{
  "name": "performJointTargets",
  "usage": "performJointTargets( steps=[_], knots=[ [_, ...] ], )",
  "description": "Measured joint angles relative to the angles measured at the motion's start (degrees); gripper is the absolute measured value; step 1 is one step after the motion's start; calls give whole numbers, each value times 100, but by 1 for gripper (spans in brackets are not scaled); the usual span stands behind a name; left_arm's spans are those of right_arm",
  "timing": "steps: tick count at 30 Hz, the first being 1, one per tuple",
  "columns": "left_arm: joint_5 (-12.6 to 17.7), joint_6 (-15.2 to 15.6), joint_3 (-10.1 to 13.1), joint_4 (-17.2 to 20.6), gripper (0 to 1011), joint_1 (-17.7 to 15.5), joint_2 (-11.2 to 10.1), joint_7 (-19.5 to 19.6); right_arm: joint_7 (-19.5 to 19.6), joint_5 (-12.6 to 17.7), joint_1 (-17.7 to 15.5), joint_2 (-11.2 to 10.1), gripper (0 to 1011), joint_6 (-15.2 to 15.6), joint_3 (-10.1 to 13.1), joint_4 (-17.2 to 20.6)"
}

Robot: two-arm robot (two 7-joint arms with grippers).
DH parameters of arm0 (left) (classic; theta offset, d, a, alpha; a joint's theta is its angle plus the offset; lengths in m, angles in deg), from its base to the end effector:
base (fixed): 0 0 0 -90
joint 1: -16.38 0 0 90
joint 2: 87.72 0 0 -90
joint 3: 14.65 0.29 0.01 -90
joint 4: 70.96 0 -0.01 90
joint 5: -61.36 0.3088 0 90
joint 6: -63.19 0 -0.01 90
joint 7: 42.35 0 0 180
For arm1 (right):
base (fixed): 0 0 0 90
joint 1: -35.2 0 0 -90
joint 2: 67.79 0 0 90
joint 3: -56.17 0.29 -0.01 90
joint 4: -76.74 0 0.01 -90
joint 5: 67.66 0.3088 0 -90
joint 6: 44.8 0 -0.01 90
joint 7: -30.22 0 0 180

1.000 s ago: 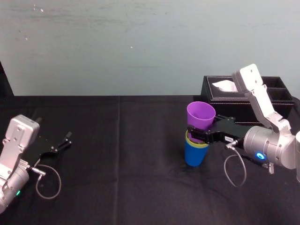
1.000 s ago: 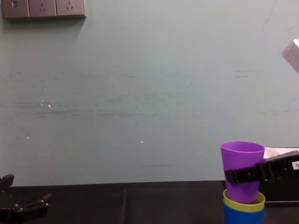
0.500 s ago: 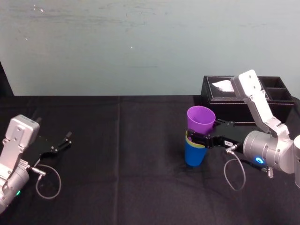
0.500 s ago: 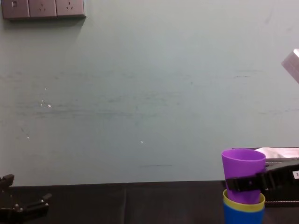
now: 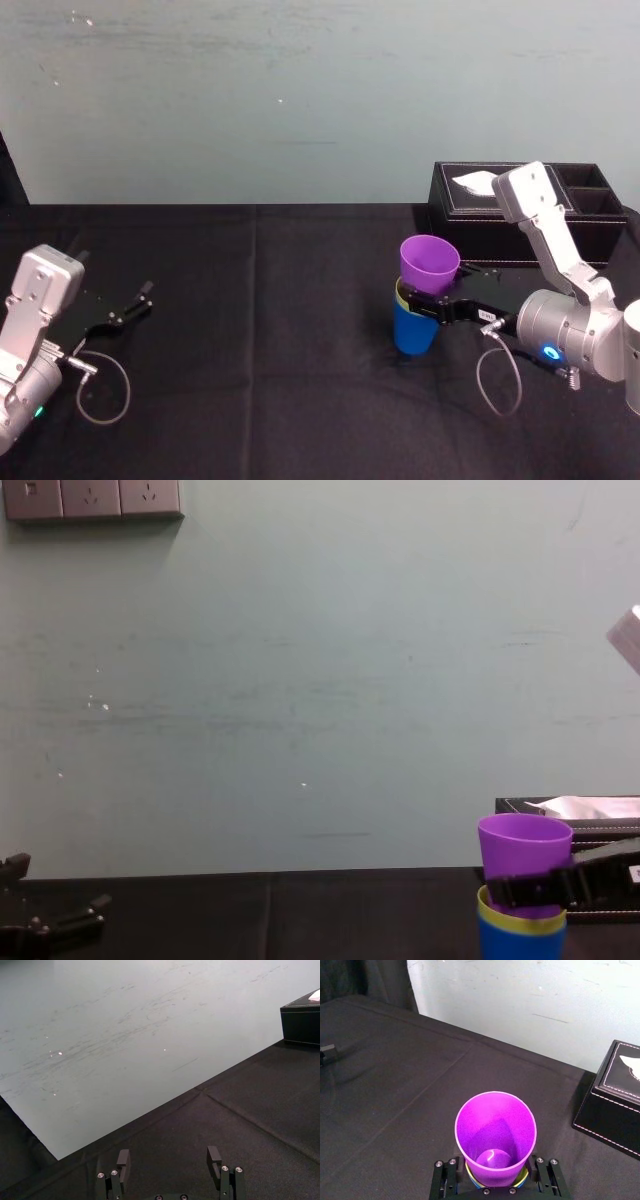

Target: Stack the three plastic cups sequentially using one hand.

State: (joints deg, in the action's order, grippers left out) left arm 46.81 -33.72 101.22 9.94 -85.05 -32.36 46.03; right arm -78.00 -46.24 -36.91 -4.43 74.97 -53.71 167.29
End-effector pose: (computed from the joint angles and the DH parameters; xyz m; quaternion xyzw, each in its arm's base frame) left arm 0.3581 0.0826 -0.3023 0.1414 -0.1324 0.5799 0.7913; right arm 0.3910 -0.0341 -0.2103 -0.1830 0.0743 -0.4659 0.8625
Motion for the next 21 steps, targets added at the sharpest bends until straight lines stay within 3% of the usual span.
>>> performJointTargets(
  steps=[15,21],
  knots=[
    [0,0,0,0,1000,0,0,0,-3,1,-24,26,710,-39,11,-45],
    [0,0,0,0,1000,0,0,0,-3,1,-22,24,882,-35,11,-40]
  ],
)
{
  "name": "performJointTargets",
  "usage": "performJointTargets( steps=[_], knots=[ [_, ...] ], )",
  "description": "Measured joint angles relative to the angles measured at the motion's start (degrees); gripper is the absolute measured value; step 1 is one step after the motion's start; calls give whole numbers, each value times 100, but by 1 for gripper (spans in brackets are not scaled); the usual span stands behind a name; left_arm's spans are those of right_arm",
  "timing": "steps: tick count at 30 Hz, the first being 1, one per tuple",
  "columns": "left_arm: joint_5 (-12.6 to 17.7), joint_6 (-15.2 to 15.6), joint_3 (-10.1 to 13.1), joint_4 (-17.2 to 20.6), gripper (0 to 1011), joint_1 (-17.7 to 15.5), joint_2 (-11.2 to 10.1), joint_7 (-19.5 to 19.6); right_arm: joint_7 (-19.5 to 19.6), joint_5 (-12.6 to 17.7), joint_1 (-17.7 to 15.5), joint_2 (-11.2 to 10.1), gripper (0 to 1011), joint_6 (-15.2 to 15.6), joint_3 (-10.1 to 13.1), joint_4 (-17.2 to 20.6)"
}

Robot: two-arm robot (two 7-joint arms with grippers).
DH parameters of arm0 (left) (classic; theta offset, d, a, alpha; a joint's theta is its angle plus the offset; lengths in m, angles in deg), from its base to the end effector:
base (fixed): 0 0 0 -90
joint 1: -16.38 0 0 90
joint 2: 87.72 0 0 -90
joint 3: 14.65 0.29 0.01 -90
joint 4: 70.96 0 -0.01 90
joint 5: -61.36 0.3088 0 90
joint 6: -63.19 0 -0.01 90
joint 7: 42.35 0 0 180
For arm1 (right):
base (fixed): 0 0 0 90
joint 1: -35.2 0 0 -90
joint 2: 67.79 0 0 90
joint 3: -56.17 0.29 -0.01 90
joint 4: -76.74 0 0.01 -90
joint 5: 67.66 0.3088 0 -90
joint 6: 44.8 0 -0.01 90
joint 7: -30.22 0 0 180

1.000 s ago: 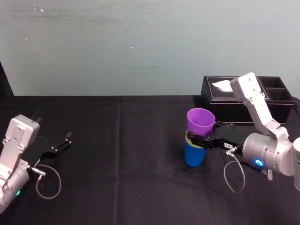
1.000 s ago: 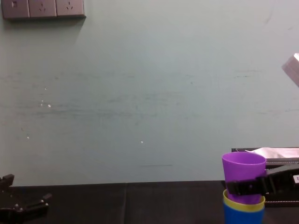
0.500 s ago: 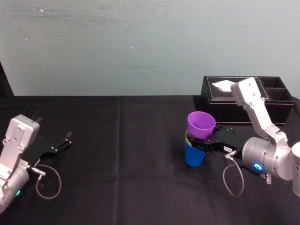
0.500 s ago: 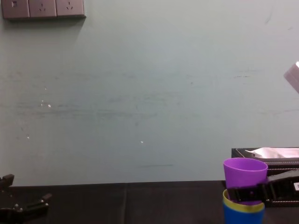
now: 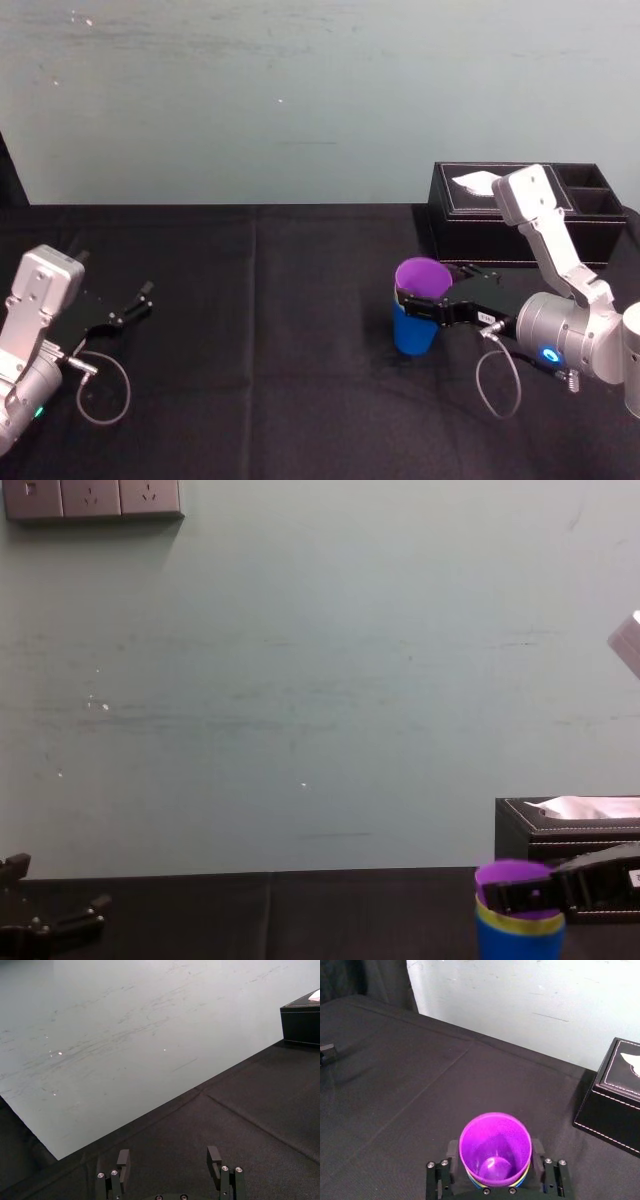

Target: Stack the three plastic cups sequentially using one hand.

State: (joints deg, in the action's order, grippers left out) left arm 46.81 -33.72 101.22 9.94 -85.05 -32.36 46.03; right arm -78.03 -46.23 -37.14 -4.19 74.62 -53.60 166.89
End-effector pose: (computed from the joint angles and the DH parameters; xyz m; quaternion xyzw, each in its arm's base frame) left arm 0.3581 0.0826 -0.3023 0.1414 -0.1324 0.5799 0.7913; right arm 0.3908 -0.0343 -0.2136 -0.1815 0.0772 -0.4664 0.8623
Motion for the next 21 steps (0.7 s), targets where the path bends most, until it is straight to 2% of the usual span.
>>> performJointTargets(
  steps=[5,21],
  knots=[
    [0,0,0,0,1000,0,0,0,-3,0,3,-2,999,2,0,4],
    [0,0,0,0,1000,0,0,0,-7,0,5,-2,1004,10,0,9]
  ],
)
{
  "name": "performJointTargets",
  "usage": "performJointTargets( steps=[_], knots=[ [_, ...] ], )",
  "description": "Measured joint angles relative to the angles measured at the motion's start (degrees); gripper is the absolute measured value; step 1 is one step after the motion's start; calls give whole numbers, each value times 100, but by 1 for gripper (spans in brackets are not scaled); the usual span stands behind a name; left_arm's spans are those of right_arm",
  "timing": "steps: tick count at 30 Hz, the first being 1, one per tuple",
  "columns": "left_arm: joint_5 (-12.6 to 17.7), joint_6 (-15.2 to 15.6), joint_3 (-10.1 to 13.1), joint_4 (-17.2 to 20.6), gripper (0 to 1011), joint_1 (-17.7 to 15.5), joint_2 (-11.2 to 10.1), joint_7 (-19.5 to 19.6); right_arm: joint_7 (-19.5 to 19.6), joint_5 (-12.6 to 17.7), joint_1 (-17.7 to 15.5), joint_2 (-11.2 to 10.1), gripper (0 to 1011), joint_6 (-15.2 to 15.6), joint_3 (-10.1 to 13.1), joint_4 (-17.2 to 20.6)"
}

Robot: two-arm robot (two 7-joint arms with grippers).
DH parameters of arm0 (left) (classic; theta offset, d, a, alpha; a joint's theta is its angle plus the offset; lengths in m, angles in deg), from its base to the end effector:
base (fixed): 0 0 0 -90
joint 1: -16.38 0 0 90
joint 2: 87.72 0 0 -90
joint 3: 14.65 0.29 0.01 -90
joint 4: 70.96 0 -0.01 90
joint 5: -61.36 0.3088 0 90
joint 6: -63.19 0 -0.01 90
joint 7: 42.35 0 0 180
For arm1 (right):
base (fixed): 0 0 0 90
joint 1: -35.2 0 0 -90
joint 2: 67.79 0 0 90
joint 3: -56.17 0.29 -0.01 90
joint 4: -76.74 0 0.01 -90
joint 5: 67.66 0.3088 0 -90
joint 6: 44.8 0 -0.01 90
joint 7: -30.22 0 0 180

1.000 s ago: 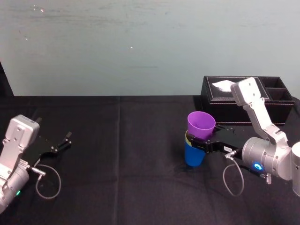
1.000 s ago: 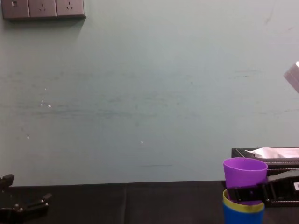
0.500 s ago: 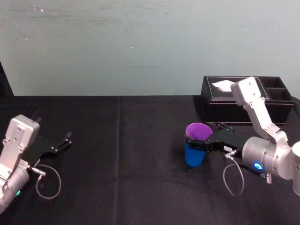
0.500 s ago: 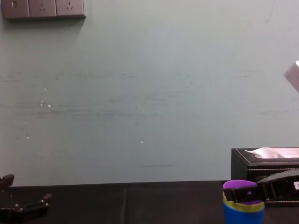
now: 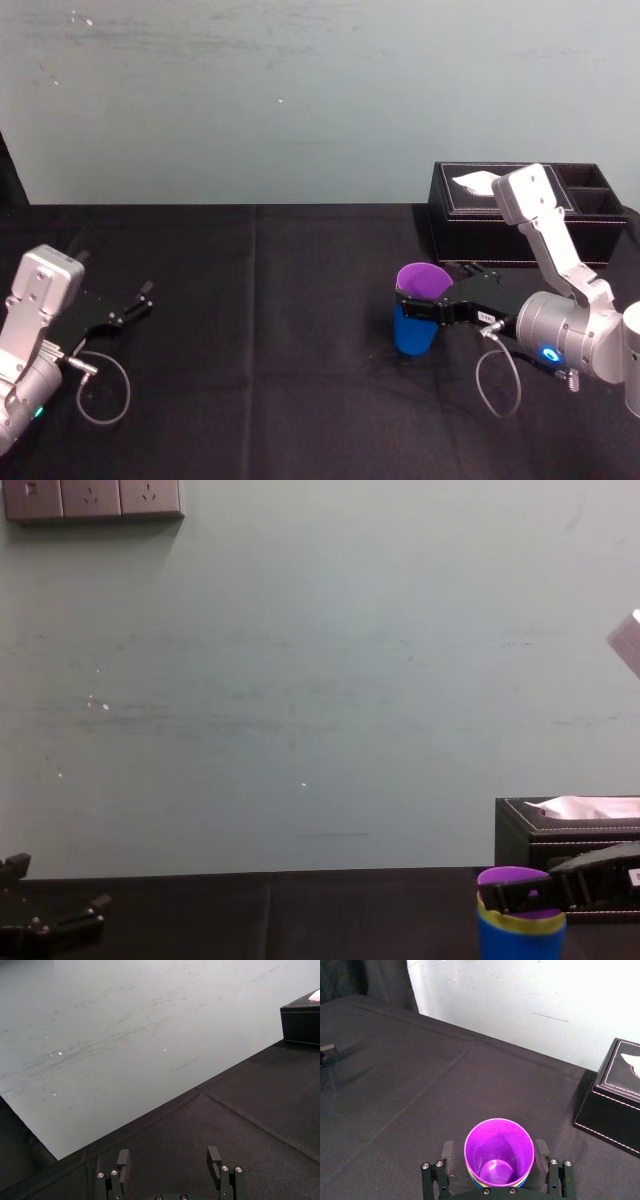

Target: Stack the three plastic cups sequentially using one hand.

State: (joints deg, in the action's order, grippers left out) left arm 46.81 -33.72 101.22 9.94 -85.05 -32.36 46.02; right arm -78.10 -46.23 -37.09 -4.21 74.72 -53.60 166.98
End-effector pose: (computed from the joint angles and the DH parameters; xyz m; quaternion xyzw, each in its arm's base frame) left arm 0.3581 0.0826 -0.3023 0.1414 -0.1324 0.5799 0.7913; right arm 0.3909 -0.0342 -0.2128 -0.1816 0.0769 -0.4658 0.8627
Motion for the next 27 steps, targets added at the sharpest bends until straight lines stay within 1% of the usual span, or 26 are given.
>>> performJointTargets(
  steps=[4,8,10,11,15,22,27],
  knots=[
    [0,0,0,0,1000,0,0,0,3,13,-31,2,1004,-53,30,26],
    [0,0,0,0,1000,0,0,0,54,21,-124,20,1004,-249,123,102],
    [0,0,0,0,1000,0,0,0,112,25,-208,43,1004,-440,205,160],
    [0,0,0,0,1000,0,0,0,112,25,-208,43,1004,-440,205,160],
    [0,0,0,0,1000,0,0,0,210,25,-322,94,1004,-690,321,227],
    [0,0,0,0,1000,0,0,0,356,20,-470,166,1004,-892,467,290],
    [0,0,0,0,1000,0,0,0,530,-12,-654,244,1004,-1091,642,369]
  ],
)
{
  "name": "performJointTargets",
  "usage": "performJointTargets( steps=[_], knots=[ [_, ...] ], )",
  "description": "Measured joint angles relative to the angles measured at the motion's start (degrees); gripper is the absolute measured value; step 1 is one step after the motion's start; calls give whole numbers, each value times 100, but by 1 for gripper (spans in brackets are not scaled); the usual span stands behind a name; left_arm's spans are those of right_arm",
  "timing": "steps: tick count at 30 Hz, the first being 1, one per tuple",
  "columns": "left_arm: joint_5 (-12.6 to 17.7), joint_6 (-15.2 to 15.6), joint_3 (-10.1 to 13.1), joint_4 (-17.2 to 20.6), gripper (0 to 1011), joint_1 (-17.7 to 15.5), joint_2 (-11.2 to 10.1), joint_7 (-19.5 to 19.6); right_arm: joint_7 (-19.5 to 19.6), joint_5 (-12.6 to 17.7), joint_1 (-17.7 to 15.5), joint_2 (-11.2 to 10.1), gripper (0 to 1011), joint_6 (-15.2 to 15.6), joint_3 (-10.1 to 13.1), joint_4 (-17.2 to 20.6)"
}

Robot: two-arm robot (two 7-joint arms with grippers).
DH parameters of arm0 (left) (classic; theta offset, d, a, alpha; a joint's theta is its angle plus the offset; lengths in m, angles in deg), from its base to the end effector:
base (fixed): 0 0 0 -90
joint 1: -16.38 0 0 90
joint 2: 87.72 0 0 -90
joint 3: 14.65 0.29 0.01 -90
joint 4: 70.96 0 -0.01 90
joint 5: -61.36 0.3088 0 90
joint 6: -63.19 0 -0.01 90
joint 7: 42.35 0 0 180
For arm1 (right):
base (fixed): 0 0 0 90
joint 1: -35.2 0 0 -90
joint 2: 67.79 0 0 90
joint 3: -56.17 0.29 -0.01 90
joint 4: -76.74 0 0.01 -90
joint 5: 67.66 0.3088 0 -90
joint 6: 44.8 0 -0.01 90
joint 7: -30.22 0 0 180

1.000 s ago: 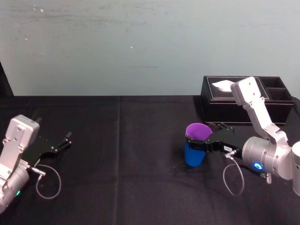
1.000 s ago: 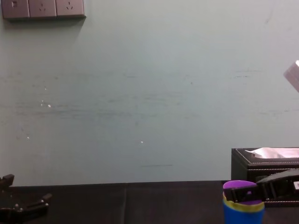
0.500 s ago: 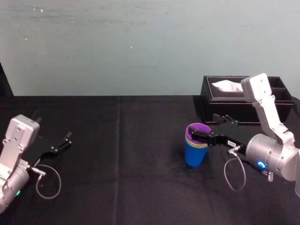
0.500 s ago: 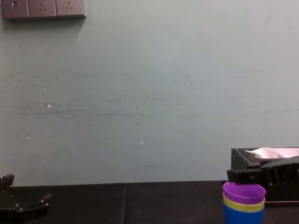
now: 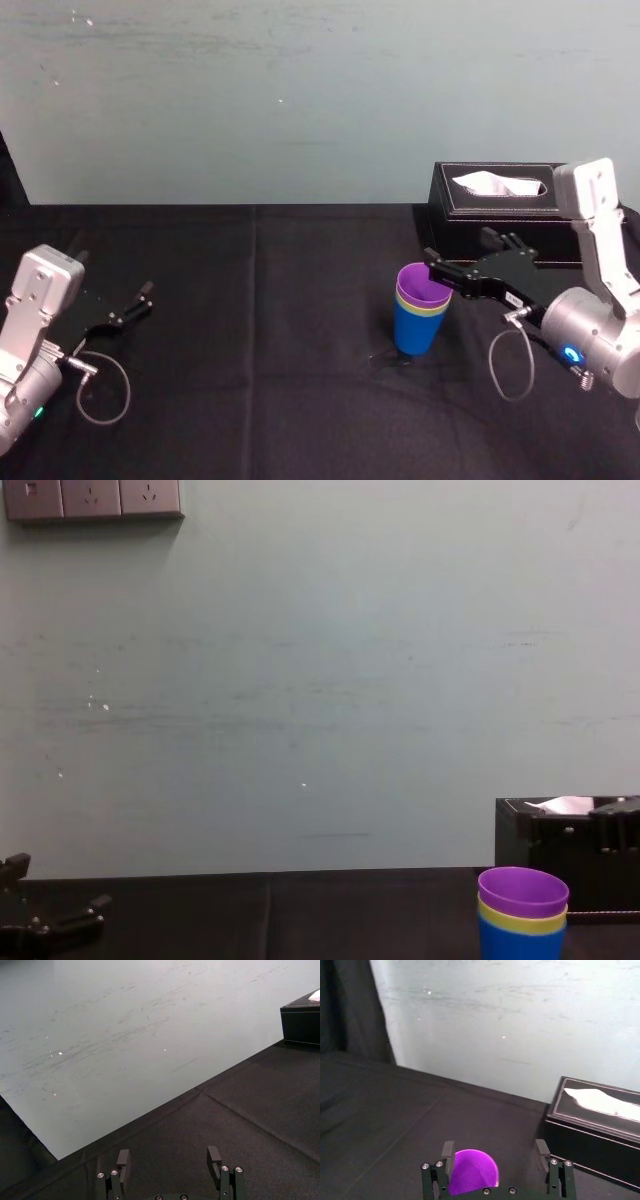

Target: Stack the three plastic cups sequentially using one hand.

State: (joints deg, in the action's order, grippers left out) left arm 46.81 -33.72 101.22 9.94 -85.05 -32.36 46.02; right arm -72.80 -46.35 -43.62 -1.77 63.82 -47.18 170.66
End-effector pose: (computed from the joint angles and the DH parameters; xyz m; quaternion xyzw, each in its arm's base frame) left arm 0.3581 0.0826 -0.3023 0.1414 -0.1324 0.5799 0.7913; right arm 0.3691 -0.0440 -0.2208 -0.0871 0.0301 -0.5287 0.8438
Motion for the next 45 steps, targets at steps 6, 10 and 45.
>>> performJointTargets(
  steps=[6,10,45],
  knots=[
    [0,0,0,0,1000,0,0,0,257,-102,-270,127,1004,-272,226,92],
    [0,0,0,0,1000,0,0,0,594,-292,-517,277,1004,-537,372,139],
    [0,0,0,0,1000,0,0,0,1571,-1047,-1123,887,1004,-1347,648,44]
  ],
)
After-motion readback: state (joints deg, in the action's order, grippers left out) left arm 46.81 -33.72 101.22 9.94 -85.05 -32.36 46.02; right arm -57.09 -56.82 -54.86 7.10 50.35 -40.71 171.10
